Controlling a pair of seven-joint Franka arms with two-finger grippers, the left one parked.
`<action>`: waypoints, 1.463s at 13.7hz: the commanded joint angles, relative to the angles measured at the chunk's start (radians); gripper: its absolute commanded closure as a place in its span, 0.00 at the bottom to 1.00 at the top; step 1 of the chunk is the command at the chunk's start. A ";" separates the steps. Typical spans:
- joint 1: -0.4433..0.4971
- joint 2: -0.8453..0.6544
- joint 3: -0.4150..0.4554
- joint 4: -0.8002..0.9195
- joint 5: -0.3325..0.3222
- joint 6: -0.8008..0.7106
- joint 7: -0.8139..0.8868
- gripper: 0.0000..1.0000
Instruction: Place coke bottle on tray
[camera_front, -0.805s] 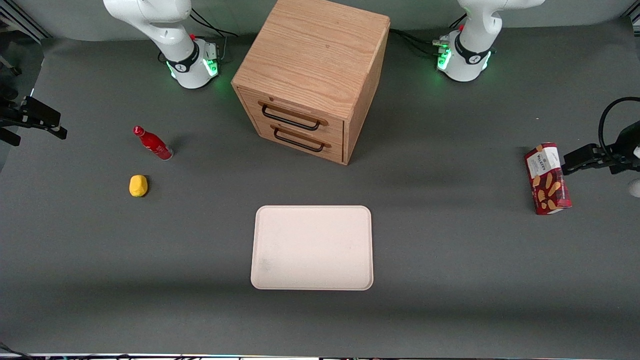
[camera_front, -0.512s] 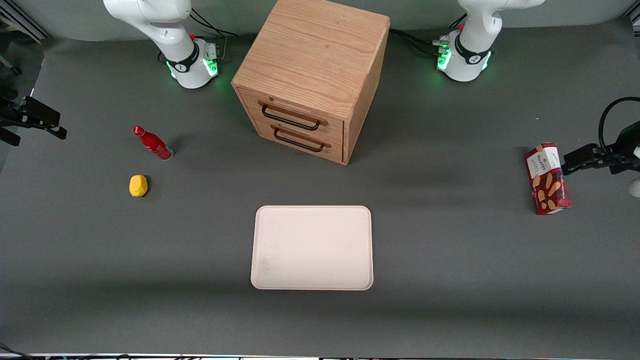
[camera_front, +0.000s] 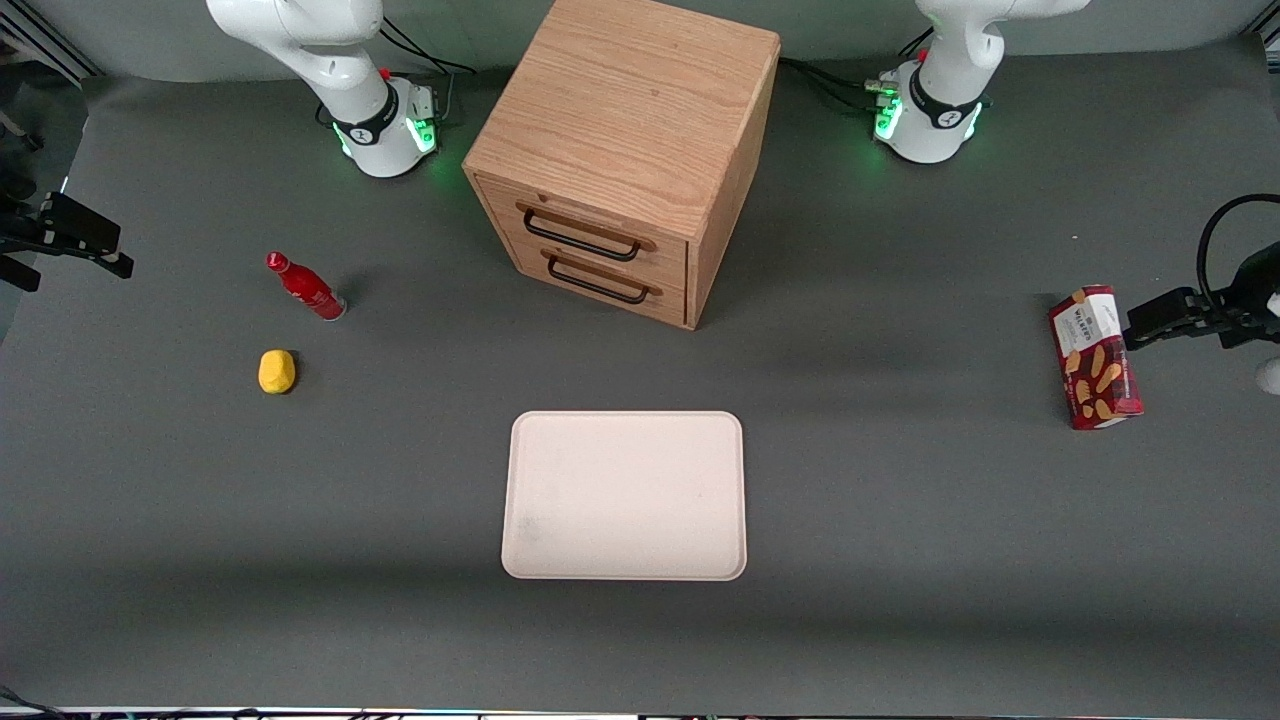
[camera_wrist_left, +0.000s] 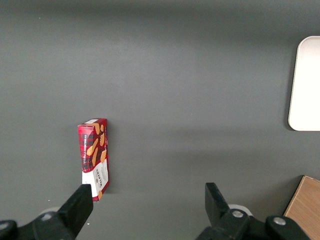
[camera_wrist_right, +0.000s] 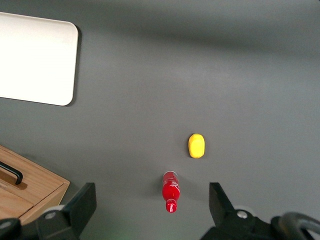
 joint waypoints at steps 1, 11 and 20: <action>0.007 -0.103 -0.012 -0.080 0.011 -0.051 0.002 0.00; 0.089 -0.424 -0.138 -0.441 -0.058 -0.070 -0.064 0.00; 0.099 -0.515 -0.156 -0.605 -0.096 0.028 -0.066 0.00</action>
